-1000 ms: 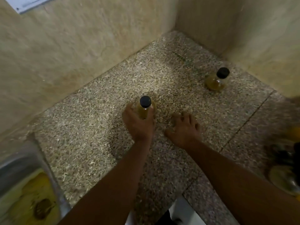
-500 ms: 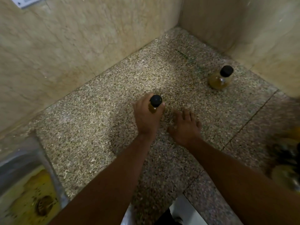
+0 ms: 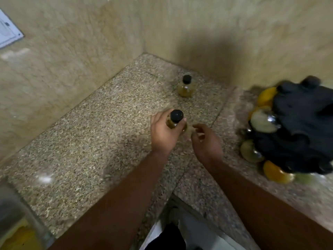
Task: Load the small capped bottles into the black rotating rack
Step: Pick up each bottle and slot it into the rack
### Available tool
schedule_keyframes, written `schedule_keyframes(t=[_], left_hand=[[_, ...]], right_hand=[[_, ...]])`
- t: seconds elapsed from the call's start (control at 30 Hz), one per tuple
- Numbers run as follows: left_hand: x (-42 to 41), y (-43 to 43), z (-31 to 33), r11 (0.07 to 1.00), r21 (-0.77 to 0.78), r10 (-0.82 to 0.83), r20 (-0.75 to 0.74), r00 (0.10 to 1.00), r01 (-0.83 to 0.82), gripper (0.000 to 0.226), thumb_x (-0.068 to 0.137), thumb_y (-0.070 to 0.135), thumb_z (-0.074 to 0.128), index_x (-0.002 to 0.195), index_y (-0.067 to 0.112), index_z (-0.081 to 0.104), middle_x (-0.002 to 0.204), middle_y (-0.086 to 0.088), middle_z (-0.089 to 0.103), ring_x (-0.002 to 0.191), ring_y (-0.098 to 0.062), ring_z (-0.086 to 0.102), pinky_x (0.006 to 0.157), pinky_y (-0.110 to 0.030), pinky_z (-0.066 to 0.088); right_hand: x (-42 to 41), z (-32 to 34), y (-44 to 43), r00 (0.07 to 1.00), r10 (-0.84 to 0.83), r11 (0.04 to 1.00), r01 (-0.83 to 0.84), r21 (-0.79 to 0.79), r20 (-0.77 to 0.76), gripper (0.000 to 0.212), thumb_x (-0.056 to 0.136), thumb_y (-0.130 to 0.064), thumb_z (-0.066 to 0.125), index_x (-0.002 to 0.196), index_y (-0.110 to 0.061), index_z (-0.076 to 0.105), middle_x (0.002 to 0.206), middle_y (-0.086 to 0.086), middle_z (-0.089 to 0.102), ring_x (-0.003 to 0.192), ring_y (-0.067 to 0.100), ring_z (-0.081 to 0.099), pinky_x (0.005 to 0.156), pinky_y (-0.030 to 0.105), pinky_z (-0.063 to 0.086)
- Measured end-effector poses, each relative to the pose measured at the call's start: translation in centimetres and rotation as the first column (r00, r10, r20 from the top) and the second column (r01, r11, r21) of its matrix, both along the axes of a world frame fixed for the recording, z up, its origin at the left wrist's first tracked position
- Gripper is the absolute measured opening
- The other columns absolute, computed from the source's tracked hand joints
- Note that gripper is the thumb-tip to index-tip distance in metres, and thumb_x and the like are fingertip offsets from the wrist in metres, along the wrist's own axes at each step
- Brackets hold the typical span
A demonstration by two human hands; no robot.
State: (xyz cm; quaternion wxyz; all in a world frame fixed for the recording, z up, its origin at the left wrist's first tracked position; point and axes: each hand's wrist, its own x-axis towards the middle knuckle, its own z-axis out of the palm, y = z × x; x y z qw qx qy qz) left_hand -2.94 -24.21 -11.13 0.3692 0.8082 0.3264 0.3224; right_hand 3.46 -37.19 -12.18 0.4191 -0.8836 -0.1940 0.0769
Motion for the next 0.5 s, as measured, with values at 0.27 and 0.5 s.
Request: schedule_keyframes(t=[0.27, 0.5], left_hand=[[1.8, -11.1, 4.1, 0.953, 0.023, -0.302, -0.006, 0.953, 0.303, 0.052, 0.076, 0.052, 0.078, 0.118, 0.024, 0.068, 0.111, 0.012, 0.063, 0.111, -0.013, 0.053, 0.09, -0.022, 0.041], [4.1, -17.8, 5.8, 0.841, -0.015, -0.54, -0.009, 0.841, 0.54, 0.05, 0.08, 0.04, 0.08, 0.123, 0.018, 0.067, 0.117, 0.003, 0.064, 0.107, -0.006, 0.057, 0.086, -0.011, 0.044]], right_hand=[[-0.3, 3.9, -12.2, 0.936, -0.3, 0.899, 0.341, 0.275, -0.181, 0.024, 0.097, -0.029, 0.056, 0.118, -0.024, 0.067, 0.098, -0.007, 0.067, 0.084, 0.004, 0.061, 0.065, 0.021, 0.045], [1.3, 7.0, -18.1, 0.754, -0.404, 0.553, 0.653, 0.518, -0.518, 0.029, 0.099, -0.038, 0.059, 0.108, -0.015, 0.073, 0.099, 0.0, 0.072, 0.084, 0.016, 0.066, 0.071, 0.035, 0.055]])
